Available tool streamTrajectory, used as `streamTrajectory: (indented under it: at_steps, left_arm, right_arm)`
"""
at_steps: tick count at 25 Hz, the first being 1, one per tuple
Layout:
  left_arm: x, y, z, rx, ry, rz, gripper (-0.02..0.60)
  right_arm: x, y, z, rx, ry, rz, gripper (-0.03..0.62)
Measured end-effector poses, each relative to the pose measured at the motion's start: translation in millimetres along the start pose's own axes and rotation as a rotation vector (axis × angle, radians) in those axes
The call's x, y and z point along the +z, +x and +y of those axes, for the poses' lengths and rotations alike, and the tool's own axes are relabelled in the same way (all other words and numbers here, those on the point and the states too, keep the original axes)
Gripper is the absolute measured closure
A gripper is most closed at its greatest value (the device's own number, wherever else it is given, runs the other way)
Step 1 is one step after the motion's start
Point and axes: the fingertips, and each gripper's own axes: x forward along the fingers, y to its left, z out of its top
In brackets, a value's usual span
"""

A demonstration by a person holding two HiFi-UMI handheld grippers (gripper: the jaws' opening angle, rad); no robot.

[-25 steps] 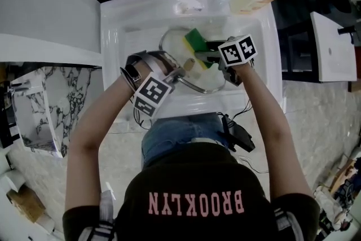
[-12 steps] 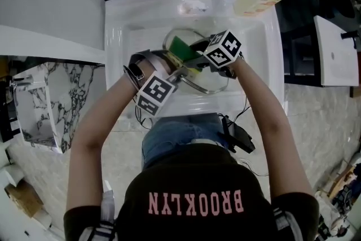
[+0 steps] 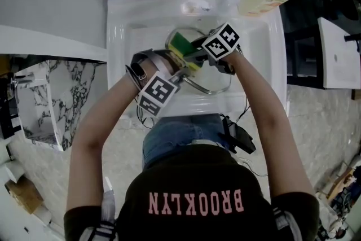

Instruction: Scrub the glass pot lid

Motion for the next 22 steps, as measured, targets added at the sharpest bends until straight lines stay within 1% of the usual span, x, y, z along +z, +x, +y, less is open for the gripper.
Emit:
streamTrajectory:
  at_steps: [6,8,11,16,19,22]
  left_arm:
    - [-0.8,-0.1,-1.1,-0.008,0.004,0.008,0.552]
    - [-0.6,0.0,-0.8,-0.006,0.0,0.006,0.552]
    - [-0.4,-0.1,-0.9,-0.004,-0.003,0.006,0.552]
    - [-0.9,-0.3,-0.5,0.002,-0.004,0.008,0.552]
    - [-0.5,0.2,-0.4,0.004,-0.006,0.006,0.552]
    - [0.3,0.1,-0.2,0.004,-0.006,0.003,0.552]
  right_arm:
    - [3.1,5.9,-6.9,-0.013,0.008,0.069,0.313]
    - [3.2,6.4,-16.3,-0.035,0.042,0.076,0.313]
    - [2.1,7.9,-40.8,-0.105,0.161,0.065,0.313]
    - [-1.9,9.3,-55.1,-0.104,0.337,0.048,0.313]
    - [-6.6,8.0,-65.3,-0.115,0.463,0.025,0.313]
    - [-10.5,6.8,-71.5,-0.125,0.54,0.007,0.313]
